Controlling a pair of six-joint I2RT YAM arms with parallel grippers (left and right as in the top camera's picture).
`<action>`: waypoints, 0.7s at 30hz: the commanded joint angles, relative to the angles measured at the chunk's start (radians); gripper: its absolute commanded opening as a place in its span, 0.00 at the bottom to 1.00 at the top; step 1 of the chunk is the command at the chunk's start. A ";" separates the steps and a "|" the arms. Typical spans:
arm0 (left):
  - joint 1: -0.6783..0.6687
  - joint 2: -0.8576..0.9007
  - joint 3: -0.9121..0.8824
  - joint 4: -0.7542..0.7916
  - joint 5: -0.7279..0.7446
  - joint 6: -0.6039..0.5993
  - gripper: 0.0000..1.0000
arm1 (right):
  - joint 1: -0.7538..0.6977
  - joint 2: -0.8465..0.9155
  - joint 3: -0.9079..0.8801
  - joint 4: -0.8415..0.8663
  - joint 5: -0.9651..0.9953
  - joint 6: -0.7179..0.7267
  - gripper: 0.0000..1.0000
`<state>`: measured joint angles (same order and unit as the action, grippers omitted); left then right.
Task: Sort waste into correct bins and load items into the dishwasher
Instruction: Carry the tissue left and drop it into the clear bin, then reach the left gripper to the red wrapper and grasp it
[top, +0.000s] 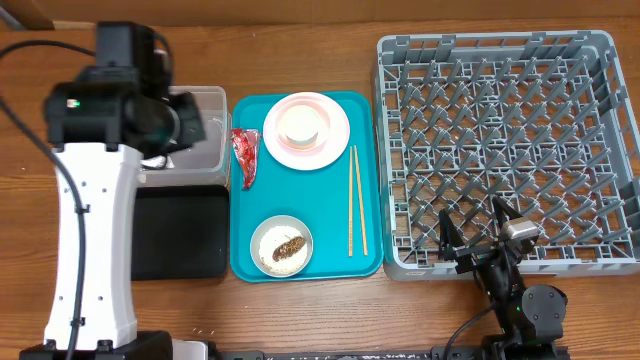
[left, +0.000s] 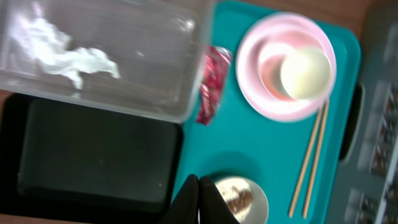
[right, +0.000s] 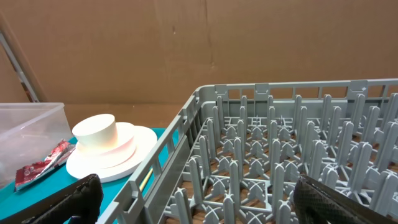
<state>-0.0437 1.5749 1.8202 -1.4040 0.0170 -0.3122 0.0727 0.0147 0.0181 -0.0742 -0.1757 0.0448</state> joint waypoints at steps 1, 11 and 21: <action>-0.132 0.023 -0.022 -0.009 -0.014 -0.006 0.04 | -0.002 -0.012 -0.010 0.005 0.003 0.001 1.00; -0.351 0.055 -0.101 -0.005 -0.224 -0.142 0.05 | -0.002 -0.012 -0.010 0.005 0.002 0.001 1.00; -0.356 0.129 -0.206 0.140 -0.261 -0.137 0.49 | -0.002 -0.012 -0.010 0.005 0.002 0.001 1.00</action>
<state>-0.3981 1.6707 1.6558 -1.3052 -0.2138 -0.4500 0.0727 0.0147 0.0181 -0.0742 -0.1757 0.0448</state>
